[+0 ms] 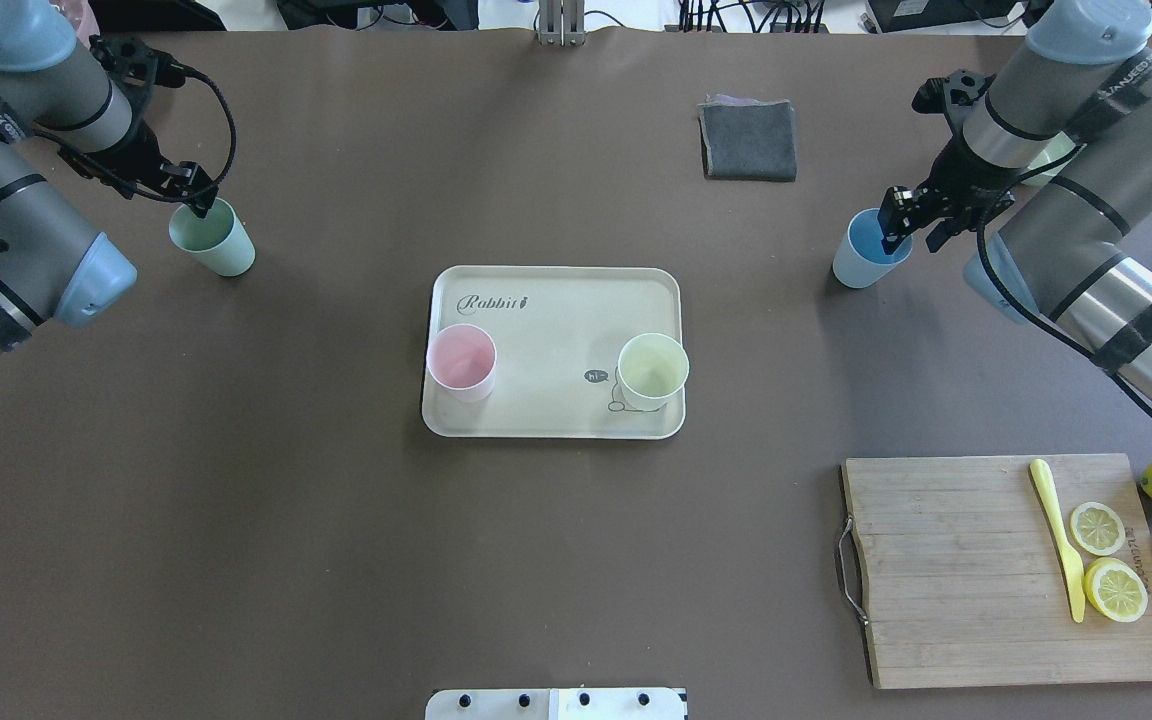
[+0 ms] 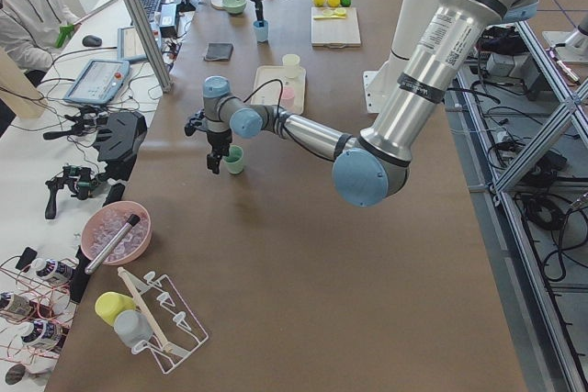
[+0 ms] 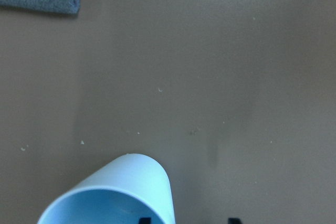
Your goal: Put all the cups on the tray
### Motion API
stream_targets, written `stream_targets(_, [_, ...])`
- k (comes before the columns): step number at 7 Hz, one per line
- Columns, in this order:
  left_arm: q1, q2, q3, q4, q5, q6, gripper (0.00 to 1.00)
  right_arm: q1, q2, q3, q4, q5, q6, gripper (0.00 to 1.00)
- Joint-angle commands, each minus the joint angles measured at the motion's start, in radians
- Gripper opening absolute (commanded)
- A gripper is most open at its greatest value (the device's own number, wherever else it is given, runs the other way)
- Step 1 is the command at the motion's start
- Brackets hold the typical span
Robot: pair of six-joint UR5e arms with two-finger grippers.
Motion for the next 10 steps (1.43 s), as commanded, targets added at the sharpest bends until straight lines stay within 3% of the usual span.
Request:
stream_targets(1, [0.026, 0.014, 0.005, -0.026, -0.004, -0.01, 0.14, 0.0, 0.036, 0.019, -0.009, 0.039, 0.033, 0.0])
stream_targets(2, [0.036, 0.012, 0.002, -0.015, -0.016, -0.01, 0.0, -0.001, 0.058, 0.043, -0.012, 0.058, 0.092, 0.0])
stream_targets(3, [0.035, 0.0, -0.007, 0.003, -0.09, -0.011, 0.0, -0.007, 0.081, 0.059, -0.012, 0.058, 0.141, 0.0])
stream_targets(5, [0.032, -0.096, -0.105, 0.187, -0.131, -0.063, 0.0, -0.074, 0.157, 0.059, -0.011, 0.05, 0.275, 0.0])
stream_targets(8, [0.188, -0.234, -0.104, 0.177, -0.117, -0.371, 0.0, -0.18, 0.233, 0.062, -0.008, 0.009, 0.422, 0.0])
stream_targets(10, [0.265, -0.274, -0.027, 0.047, -0.079, -0.489, 0.0, -0.246, 0.231, 0.06, -0.002, -0.072, 0.433, 0.0])
